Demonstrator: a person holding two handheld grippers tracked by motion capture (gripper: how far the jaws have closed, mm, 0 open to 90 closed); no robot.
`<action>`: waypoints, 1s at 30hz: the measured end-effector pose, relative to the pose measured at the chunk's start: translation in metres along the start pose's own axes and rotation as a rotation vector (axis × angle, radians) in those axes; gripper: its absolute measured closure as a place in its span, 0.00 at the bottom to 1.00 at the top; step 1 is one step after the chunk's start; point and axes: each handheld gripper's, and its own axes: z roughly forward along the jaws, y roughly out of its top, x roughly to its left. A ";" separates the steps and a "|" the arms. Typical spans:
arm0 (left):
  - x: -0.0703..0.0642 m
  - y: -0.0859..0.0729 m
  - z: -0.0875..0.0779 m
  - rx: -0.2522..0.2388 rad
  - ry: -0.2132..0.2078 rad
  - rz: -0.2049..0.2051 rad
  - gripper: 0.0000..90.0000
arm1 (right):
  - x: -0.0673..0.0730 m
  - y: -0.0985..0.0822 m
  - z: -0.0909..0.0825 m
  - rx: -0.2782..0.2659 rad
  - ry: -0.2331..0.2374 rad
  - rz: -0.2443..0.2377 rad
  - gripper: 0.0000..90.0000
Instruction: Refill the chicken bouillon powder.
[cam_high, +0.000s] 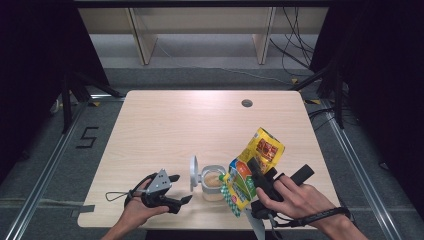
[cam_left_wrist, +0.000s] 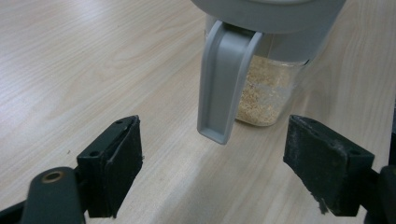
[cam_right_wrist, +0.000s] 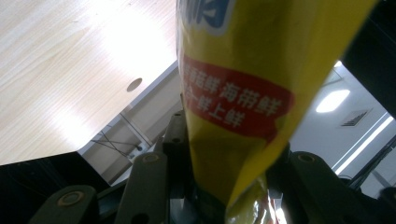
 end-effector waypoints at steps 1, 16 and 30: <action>0.000 0.000 0.000 -0.003 0.002 -0.001 0.21 | 0.000 0.000 0.000 0.003 0.000 0.002 0.72; 0.000 0.000 0.000 0.007 -0.006 0.006 0.21 | 0.005 -0.001 0.001 -0.001 0.016 0.078 0.73; 0.000 0.000 0.001 -0.007 -0.008 0.001 0.21 | 0.012 -0.003 0.006 0.012 0.035 0.173 0.75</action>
